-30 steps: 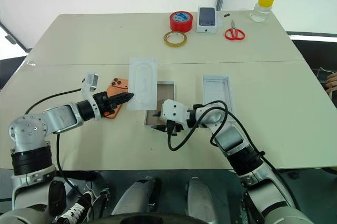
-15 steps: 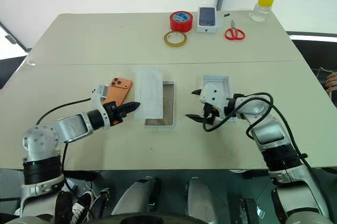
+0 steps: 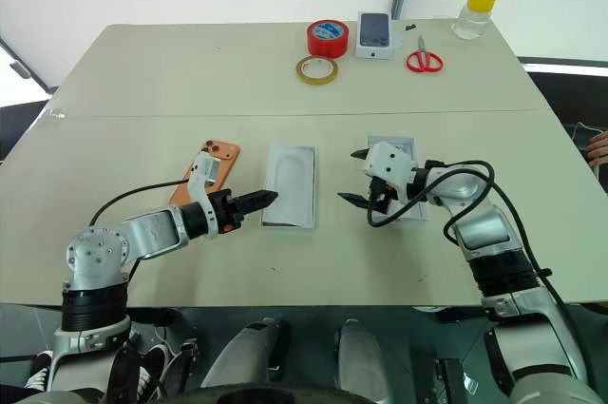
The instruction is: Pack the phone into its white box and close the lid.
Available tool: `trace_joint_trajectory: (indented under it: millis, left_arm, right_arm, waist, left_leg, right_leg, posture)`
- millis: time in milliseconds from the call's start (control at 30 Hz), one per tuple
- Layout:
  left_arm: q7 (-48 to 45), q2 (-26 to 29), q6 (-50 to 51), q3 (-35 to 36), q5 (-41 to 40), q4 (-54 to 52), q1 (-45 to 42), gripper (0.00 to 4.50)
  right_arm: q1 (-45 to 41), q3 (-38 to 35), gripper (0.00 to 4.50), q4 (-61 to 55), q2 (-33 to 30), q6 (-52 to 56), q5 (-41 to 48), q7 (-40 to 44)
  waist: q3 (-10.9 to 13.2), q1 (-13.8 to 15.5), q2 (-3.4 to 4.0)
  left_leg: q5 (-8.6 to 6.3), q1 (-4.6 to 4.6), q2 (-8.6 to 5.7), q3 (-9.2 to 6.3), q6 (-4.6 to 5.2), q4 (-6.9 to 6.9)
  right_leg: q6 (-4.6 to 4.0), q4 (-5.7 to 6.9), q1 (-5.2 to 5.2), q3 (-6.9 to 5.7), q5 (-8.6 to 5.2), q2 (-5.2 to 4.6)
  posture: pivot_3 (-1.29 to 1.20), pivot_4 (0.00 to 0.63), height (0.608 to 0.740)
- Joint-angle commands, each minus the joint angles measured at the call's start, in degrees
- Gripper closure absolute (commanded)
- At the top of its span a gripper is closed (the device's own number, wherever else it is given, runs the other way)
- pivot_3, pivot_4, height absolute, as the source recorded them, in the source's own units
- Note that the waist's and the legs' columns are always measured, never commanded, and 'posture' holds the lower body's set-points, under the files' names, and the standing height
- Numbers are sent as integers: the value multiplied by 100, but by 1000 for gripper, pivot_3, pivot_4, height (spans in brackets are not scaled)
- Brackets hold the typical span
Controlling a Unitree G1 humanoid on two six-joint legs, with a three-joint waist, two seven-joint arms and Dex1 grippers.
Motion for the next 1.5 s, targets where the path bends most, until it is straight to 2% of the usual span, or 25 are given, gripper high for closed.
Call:
trace_joint_trajectory:
  millis: [33,133,200,233,400,467,567,633,733,900,1000,1200,1433,1500]
  left_arm:
    - [-35,57,-115,186,-190,-188,-29,1113]
    - [-224,300,-288,324,-125,-293,-57,1113]
    - [-539,700,-649,223,424,-452,-37,1034]
    - [-761,968,-908,88,815,-528,23,1034]
    - [-2030,2067,-2505,-329,2448,-581,374,1034]
    - [-2416,2299,-3072,-391,2918,-450,504,1034]
    - [-2776,2327,-3905,-259,3399,-191,617,1034]
    - [-2905,2357,-4233,-107,3610,73,620,1034]
    - [-2934,2348,-4168,79,3628,547,498,1034]
    - [-2963,2457,-3632,122,3663,1087,253,1034]
    - [-3159,2469,-2731,402,3138,1855,-161,1034]
    - [-3760,2611,-1795,56,3223,3063,-839,1034]
    - [-4694,2676,-1551,-437,3510,4014,-1442,1034]
    - [-4844,2656,-1859,-672,3794,4085,-1421,1034]
  right_arm:
    - [-281,-177,0,-59,184,15,173,-126]
    - [-355,-141,0,-210,436,205,293,-214]
    - [-345,-20,580,-345,664,266,300,-302]
    - [-356,10,927,-348,792,299,298,-384]
    - [-396,410,3514,-308,1164,255,-146,-674]
    - [-408,583,4425,-257,1239,185,-333,-749]
    - [-434,783,4425,-268,1358,113,-510,-807]
    - [-514,1068,4425,-73,1304,-12,-943,-869]
    - [-589,1111,4425,-5,1437,-103,-1001,-970]
    - [-953,818,4425,86,1945,312,-719,-1261]
    - [-1284,1145,4425,383,2375,386,-1137,-1663]
    - [-1872,1654,4425,901,3186,991,-1463,-1737]
    - [-2314,2264,4425,1766,3785,1659,-1862,-1634]
    - [-2418,2356,4425,2032,3901,1751,-1968,-1675]
  waist:
    - [0,-1,0]
    - [0,6,-1]
    - [3,-3,-5]
    - [3,-10,-5]
    - [4,7,-2]
    - [6,8,1]
    - [7,20,2]
    - [7,14,2]
    - [7,0,2]
    - [8,-32,0]
    - [8,-34,0]
    - [7,-103,-2]
    - [3,-178,-9]
    - [2,-180,-8]
  left_leg:
    - [0,0,0,0,0,0]
    - [1,0,0,-1,-1,-1]
    - [1,0,1,-1,-2,-1]
    - [5,0,1,-1,-8,-2]
    - [9,0,-2,1,-15,-18]
    - [10,0,-2,1,-17,-29]
    - [10,0,-2,-1,-17,-37]
    - [10,0,-2,-1,-17,-41]
    - [10,0,-1,-1,-17,-50]
    - [14,1,2,-7,-20,-64]
    - [15,1,2,-9,-21,-64]
    - [24,0,2,-11,-35,-66]
    - [30,1,-1,-18,-44,-62]
    - [31,1,-1,-18,-45,-63]
  right_leg:
    - [0,0,0,0,0,0]
    - [0,0,-1,0,0,1]
    - [0,0,-2,0,0,2]
    - [0,1,-3,1,0,2]
    - [-2,-3,-8,4,0,-1]
    - [-4,-6,-12,3,0,-3]
    - [-5,-7,-16,3,0,-5]
    - [-5,-7,-18,3,0,-5]
    - [-6,-6,-26,3,1,-4]
    - [-8,3,-37,3,4,3]
    - [-8,3,-37,1,4,5]
    - [-9,13,-67,0,4,8]
    - [-8,28,-72,-2,5,9]
    - [-8,28,-73,-2,5,9]
  posture:
    - [0,150,740]
    - [0,150,740]
    - [0,150,740]
    - [0,150,740]
    - [0,150,740]
    - [0,150,740]
    - [0,150,740]
    - [0,150,740]
    - [0,150,740]
    - [0,150,740]
    - [0,150,740]
    - [0,150,740]
    - [0,150,740]
    - [0,150,740]
